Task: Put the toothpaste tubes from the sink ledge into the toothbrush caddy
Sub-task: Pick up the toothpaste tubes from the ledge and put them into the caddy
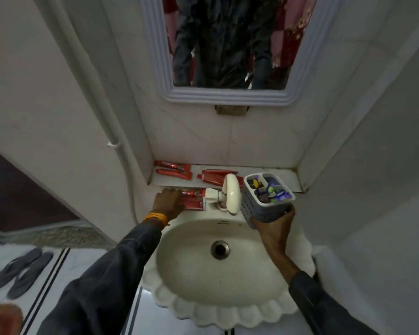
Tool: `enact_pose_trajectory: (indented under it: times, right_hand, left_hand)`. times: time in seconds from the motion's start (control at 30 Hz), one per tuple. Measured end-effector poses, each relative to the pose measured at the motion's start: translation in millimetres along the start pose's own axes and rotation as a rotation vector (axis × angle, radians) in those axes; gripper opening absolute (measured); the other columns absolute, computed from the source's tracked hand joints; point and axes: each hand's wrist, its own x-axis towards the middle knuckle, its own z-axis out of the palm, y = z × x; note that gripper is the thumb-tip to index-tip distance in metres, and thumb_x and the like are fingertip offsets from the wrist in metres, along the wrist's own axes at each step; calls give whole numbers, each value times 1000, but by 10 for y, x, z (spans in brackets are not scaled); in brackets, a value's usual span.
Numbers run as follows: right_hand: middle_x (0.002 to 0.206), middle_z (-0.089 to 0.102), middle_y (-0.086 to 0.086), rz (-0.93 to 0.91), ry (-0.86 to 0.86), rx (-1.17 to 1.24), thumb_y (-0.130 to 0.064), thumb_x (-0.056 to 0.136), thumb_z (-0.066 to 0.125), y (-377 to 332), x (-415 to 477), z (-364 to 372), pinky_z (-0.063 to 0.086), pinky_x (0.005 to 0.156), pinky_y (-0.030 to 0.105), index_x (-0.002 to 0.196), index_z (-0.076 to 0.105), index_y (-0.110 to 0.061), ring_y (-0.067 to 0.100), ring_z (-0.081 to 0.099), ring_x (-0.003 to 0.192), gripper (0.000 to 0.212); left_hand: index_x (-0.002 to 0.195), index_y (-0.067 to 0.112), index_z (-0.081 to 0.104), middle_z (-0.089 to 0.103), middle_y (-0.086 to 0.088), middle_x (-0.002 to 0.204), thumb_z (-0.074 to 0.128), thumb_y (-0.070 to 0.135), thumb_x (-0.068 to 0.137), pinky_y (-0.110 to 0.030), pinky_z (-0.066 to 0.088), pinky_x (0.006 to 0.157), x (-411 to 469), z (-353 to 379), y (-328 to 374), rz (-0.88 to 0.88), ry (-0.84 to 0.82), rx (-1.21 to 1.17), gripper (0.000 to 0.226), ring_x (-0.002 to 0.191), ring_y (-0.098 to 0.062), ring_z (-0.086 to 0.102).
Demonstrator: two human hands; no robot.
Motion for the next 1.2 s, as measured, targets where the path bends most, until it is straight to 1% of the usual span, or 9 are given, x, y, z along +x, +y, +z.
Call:
enact_pose_trajectory:
  times: [0.07,0.2,0.43,0.67,0.77,0.9,1.0,1.07,1.2]
  right_hand:
    - [148,54,11,-53,2,46,7,46,104,10,-21,54,55,101,19,151,36,-2,-3,61,121,125]
    - [140,63,8,-37,45,40,-7,44,108,60,0,113,59,103,42,144,42,-13,22,66,124,120]
    - [132,63,9,-35,62,69,5,49,102,74,15,178,46,87,-3,139,43,-2,21,65,117,109]
    - [139,61,11,-66,70,69,5,51,102,69,0,195,46,89,-4,144,41,-2,21,62,122,111]
    - [139,61,15,-61,76,86,6,52,102,88,-4,221,45,86,-5,143,41,0,23,62,121,110]
    - [134,65,11,-68,75,102,3,51,103,90,14,237,48,87,-2,140,45,-7,22,66,120,106]
    - [128,66,0,-85,75,110,5,52,102,77,8,241,49,91,0,137,46,-17,5,67,117,103]
    - [135,63,7,-86,69,115,6,54,102,118,13,242,49,96,2,142,44,-9,15,64,123,106]
    - [141,61,13,-74,40,137,3,52,103,176,55,221,50,96,3,145,43,-4,24,62,128,111]
  left_hand:
    - [126,15,57,63,-12,127,62,36,89,-42,47,92,25,86,-31,6,-35,72,43,116,-34,57]
    - [131,15,56,60,-12,131,62,37,91,-43,45,98,173,188,-17,41,-51,158,46,122,-33,52]
    - [114,15,66,69,-9,116,69,32,84,-39,55,86,132,164,24,29,-62,108,34,104,-28,66]
    - [105,15,69,75,-5,87,81,26,75,-27,57,71,-223,-389,-87,-40,84,-383,34,75,-15,69]
    - [80,19,74,75,3,70,84,24,72,-25,59,60,-199,-998,105,56,167,-668,14,62,-9,72]
    - [92,25,65,71,9,80,78,27,81,-13,58,61,21,-1539,752,261,222,-869,17,67,1,72]
    - [104,9,69,75,-5,93,79,31,80,-26,62,71,291,-1567,1366,378,137,-776,34,76,-11,73]
    - [101,7,72,76,-9,94,81,34,76,-38,62,79,442,-1442,1706,413,87,-662,38,80,-19,73]
    - [104,6,73,76,-12,100,82,32,76,-30,56,84,514,-1101,2085,441,-9,-560,39,84,-19,68]
